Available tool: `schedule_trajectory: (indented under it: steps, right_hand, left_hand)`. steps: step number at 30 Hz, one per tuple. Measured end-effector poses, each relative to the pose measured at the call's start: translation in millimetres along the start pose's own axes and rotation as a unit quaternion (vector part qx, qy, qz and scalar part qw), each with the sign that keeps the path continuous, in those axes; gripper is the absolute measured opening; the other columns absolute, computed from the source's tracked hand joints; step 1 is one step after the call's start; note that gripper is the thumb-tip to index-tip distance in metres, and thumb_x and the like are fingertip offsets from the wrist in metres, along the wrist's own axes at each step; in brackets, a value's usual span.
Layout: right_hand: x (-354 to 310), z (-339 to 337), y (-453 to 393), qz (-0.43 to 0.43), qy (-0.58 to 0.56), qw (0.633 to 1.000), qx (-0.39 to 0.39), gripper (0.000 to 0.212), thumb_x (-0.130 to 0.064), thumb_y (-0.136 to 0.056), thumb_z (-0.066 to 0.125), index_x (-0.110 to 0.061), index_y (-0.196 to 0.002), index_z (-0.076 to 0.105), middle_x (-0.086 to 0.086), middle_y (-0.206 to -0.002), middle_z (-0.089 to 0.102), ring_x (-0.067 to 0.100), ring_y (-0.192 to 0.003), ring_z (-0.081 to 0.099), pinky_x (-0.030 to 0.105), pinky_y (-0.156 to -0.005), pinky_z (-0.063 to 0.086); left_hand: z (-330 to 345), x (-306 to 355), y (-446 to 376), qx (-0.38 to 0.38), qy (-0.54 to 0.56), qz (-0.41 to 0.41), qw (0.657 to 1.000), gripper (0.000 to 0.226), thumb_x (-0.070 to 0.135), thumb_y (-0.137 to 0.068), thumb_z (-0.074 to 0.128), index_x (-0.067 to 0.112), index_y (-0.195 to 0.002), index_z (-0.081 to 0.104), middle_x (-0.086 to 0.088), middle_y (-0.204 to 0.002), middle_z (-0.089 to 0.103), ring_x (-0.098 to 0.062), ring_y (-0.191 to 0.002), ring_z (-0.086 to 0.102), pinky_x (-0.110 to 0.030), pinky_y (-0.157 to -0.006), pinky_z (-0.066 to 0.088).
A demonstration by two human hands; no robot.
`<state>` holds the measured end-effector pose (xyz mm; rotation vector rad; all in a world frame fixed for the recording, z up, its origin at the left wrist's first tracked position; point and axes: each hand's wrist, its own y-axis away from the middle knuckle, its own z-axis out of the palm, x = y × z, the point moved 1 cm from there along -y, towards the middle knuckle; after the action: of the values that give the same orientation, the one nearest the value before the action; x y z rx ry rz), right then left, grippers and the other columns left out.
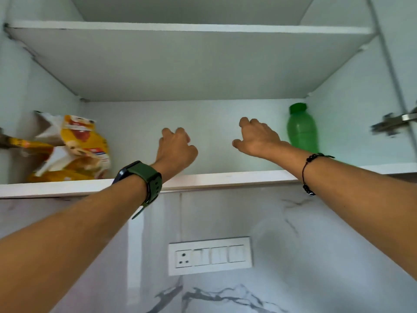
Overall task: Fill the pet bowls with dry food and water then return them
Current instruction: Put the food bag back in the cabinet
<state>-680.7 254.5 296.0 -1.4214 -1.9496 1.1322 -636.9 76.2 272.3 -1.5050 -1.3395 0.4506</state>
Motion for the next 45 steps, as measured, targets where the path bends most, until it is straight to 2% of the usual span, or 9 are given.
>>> schedule_trajectory:
  steps: [6, 12, 15, 19, 24, 28, 37, 41, 45]
  right_hand:
    - [132, -31, 8, 0.106, 0.016, 0.994, 0.000, 0.061, -0.039, -0.088, 0.056, -0.003, -0.132, 0.034, 0.019, -0.127, 0.048, 0.037, -0.115, 0.047, 0.034, -0.079, 0.039]
    - [219, -36, 3, 0.189, -0.037, 0.981, -0.031, 0.077, -0.046, -0.086, 0.060, 0.000, -0.138, 0.028, 0.020, -0.135, 0.045, 0.035, -0.121, 0.047, 0.036, -0.087, 0.043]
    - [240, -27, -7, 0.212, -0.118, 0.967, -0.070, 0.080, -0.042, -0.087, 0.061, 0.000, -0.142, 0.022, 0.017, -0.145, 0.036, 0.031, -0.130, 0.040, 0.033, -0.094, 0.040]
    - [254, -17, -31, 0.208, -0.209, 0.947, -0.129, 0.082, -0.034, -0.088, 0.063, 0.002, -0.146, 0.017, 0.017, -0.154, 0.023, 0.030, -0.140, 0.027, 0.035, -0.109, 0.030]
    - [256, 0, -64, 0.207, -0.209, 0.936, -0.195, 0.080, -0.040, -0.092, 0.055, 0.000, -0.148, 0.013, 0.018, -0.157, 0.013, 0.034, -0.143, 0.020, 0.043, -0.114, 0.025]
    - [257, 14, -81, 0.210, -0.224, 0.926, -0.219, 0.080, -0.041, -0.094, 0.050, 0.002, -0.148, 0.008, 0.022, -0.157, 0.009, 0.035, -0.144, 0.015, 0.043, -0.116, 0.021]
    - [266, 45, -111, 0.278, -0.344, 0.876, -0.194, 0.089, -0.036, -0.087, 0.063, -0.004, -0.149, 0.008, 0.017, -0.158, 0.010, 0.032, -0.145, 0.012, 0.044, -0.117, 0.016]
    - [269, 61, -113, 0.283, -0.341, 0.892, -0.089, 0.097, -0.031, -0.066, 0.083, 0.001, -0.140, 0.029, 0.015, -0.136, 0.046, 0.027, -0.121, 0.048, 0.032, -0.094, 0.046]
    - [263, 49, -102, 0.269, -0.331, 0.902, -0.072, 0.066, -0.028, -0.070, 0.077, 0.000, -0.122, 0.047, 0.010, -0.109, 0.053, 0.021, -0.095, 0.049, 0.026, -0.072, 0.043]
  left_hand:
    - [63, 106, -22, -0.123, 0.118, 0.003, 0.985, 0.049, 0.015, -0.092, 0.048, 0.007, -0.137, 0.032, -0.016, -0.142, 0.030, -0.032, -0.118, 0.045, -0.030, -0.082, 0.036]
    - [114, 172, -41, -0.187, 0.176, -0.013, 0.966, 0.043, 0.018, -0.090, 0.051, 0.005, -0.129, 0.038, -0.016, -0.132, 0.044, -0.032, -0.113, 0.049, -0.034, -0.077, 0.040]
    - [138, 189, -44, -0.225, 0.187, -0.028, 0.956, 0.043, 0.019, -0.091, 0.052, 0.005, -0.130, 0.040, -0.014, -0.131, 0.047, -0.029, -0.105, 0.050, -0.036, -0.082, 0.044]
    - [165, 210, -51, -0.262, 0.193, -0.066, 0.943, 0.047, 0.020, -0.094, 0.052, 0.003, -0.135, 0.036, -0.019, -0.136, 0.044, -0.035, -0.122, 0.047, -0.042, -0.098, 0.043]
    - [192, 228, -67, -0.280, 0.203, -0.098, 0.933, 0.048, 0.021, -0.095, 0.051, 0.002, -0.137, 0.035, -0.021, -0.124, 0.047, -0.036, -0.126, 0.046, -0.042, -0.100, 0.043]
    - [205, 233, -80, -0.274, 0.203, -0.099, 0.935, 0.046, 0.018, -0.095, 0.050, 0.002, -0.136, 0.037, -0.022, -0.134, 0.045, -0.037, -0.128, 0.045, -0.043, -0.100, 0.042]
    - [215, 212, -101, -0.263, 0.230, -0.090, 0.933, 0.031, 0.014, -0.093, 0.049, -0.002, -0.119, 0.048, -0.017, -0.106, 0.048, -0.025, -0.092, 0.044, -0.038, -0.088, 0.043]
    - [221, 195, -97, -0.253, 0.228, -0.117, 0.933, 0.014, 0.014, -0.091, 0.050, 0.003, -0.099, 0.046, -0.013, -0.099, 0.049, -0.025, -0.086, 0.044, -0.033, -0.078, 0.041]
    - [218, 195, -93, -0.238, 0.255, -0.134, 0.928, 0.018, 0.013, -0.090, 0.049, 0.010, -0.075, 0.040, -0.013, -0.096, 0.049, -0.025, -0.083, 0.043, -0.033, -0.075, 0.041]
